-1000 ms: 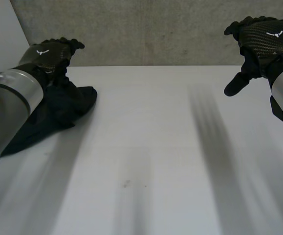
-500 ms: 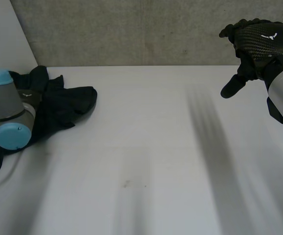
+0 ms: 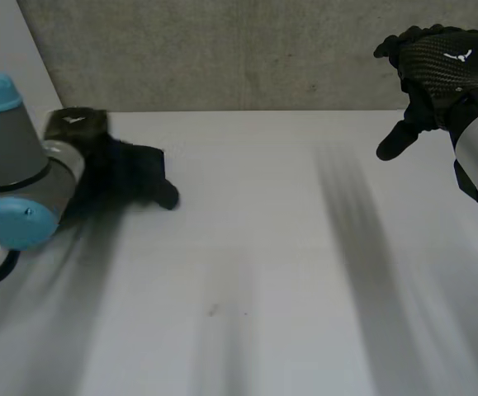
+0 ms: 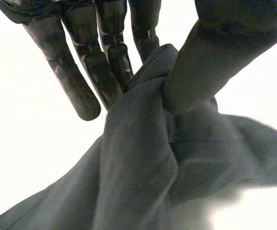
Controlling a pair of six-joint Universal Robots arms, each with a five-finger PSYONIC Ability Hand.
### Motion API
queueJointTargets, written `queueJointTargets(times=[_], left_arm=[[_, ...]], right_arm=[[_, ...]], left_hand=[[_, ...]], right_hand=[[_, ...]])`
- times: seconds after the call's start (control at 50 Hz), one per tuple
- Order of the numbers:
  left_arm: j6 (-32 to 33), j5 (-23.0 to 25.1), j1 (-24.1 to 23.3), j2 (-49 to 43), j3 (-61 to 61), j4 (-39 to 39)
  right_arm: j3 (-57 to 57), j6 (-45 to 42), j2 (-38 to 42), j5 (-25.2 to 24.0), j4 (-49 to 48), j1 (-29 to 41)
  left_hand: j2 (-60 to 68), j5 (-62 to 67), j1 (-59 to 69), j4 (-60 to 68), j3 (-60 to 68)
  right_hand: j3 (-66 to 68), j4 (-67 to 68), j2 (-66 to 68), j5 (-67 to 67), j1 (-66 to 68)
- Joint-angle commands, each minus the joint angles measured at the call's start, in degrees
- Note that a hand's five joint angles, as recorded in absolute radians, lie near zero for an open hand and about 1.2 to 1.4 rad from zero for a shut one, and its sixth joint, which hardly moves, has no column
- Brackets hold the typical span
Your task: Fold the shorts.
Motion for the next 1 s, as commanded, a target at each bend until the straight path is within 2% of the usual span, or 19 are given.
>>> queueJointTargets(times=[0.02,0.08,0.16,0.2,0.24,0.34,0.4,0.48,0.58,0.68,0.84,1.0], left_arm=[[-8.0,9.7,-12.9,12.1,-9.7,-3.1],[-9.8,11.9,-18.3,14.4,-12.5,-3.1],[-10.0,12.1,-22.3,14.9,-14.8,-2.4],[-9.8,12.0,-23.0,14.7,-14.9,-2.3],[-9.7,11.7,-23.1,14.2,-14.9,-2.1],[-9.6,11.6,-19.7,13.9,-14.8,-2.7],[-9.6,11.7,-15.5,14.6,-15.0,-2.8],[-9.5,11.9,-10.4,16.6,-15.5,-3.1],[-8.8,12.0,-5.2,17.1,-17.3,-3.1],[-4.0,12.0,0.8,14.6,-17.5,-3.2],[8.8,11.6,5.1,5.6,-15.2,-5.4],[10.0,10.2,5.5,1.1,-12.2,-9.6]], right_arm=[[-0.2,-2.1,-0.5,0.1,-0.7,-0.7],[-0.3,-2.1,-0.8,0.2,-0.7,-0.7],[-0.2,-2.1,-0.8,0.2,-0.8,-0.8],[-0.2,-2.1,-0.7,0.1,-0.8,-0.8],[-0.2,-2.1,-0.7,0.1,-0.8,-0.7],[-0.2,-2.1,-0.1,-0.4,-0.4,-0.7],[0.2,-2.4,0.1,-0.5,0.0,-0.7],[2.7,-5.5,0.3,-3.3,2.0,-0.7],[10.1,-10.7,0.2,-7.9,5.8,-0.6],[18.5,-10.4,0.2,-9.9,2.4,-0.1],[29.3,-5.0,2.7,-11.2,-10.8,1.3],[29.7,-0.9,11.4,-10.6,-16.1,6.5]], left_hand=[[12.4,15.1,17.4,11.7,11.7],[12.4,15.1,17.4,11.7,11.7],[12.4,15.1,17.4,11.7,11.7],[-17.1,-14.5,-12.2,-17.8,-17.8],[-57.6,-54.9,-52.6,-58.3,-58.3],[-56.8,-54.2,-51.9,-57.5,-57.5],[-56.8,-54.2,-51.9,-57.5,-57.5],[-57.3,-54.7,-52.4,-58.1,-58.0],[-57.2,-54.5,-52.2,-57.9,-57.9],[-56.8,-54.2,-51.9,-57.6,-57.5],[-56.0,-53.4,-51.1,-56.7,-56.7],[-50.5,-47.8,-45.5,-51.2,-51.2]], right_hand=[[-1.6,-3.5,-2.5,-3.0,-0.6],[-1.6,-3.5,-2.5,-3.0,-0.6],[-1.6,-3.5,-2.5,-3.0,-0.6],[-1.6,-3.5,-2.5,-3.0,-0.6],[-1.6,-3.5,-2.5,-3.0,-0.6],[-1.6,-3.5,-2.5,-3.0,-0.6],[-1.6,-3.5,-2.5,-3.0,-0.6],[-1.6,-3.5,-2.5,-3.0,-0.6],[-1.6,-3.5,-2.5,-3.0,-0.6],[-1.6,-3.5,-2.5,-3.0,-0.6],[-1.6,-3.5,-2.5,-3.0,-0.6],[-1.6,-3.5,-2.5,-3.0,-0.6]])
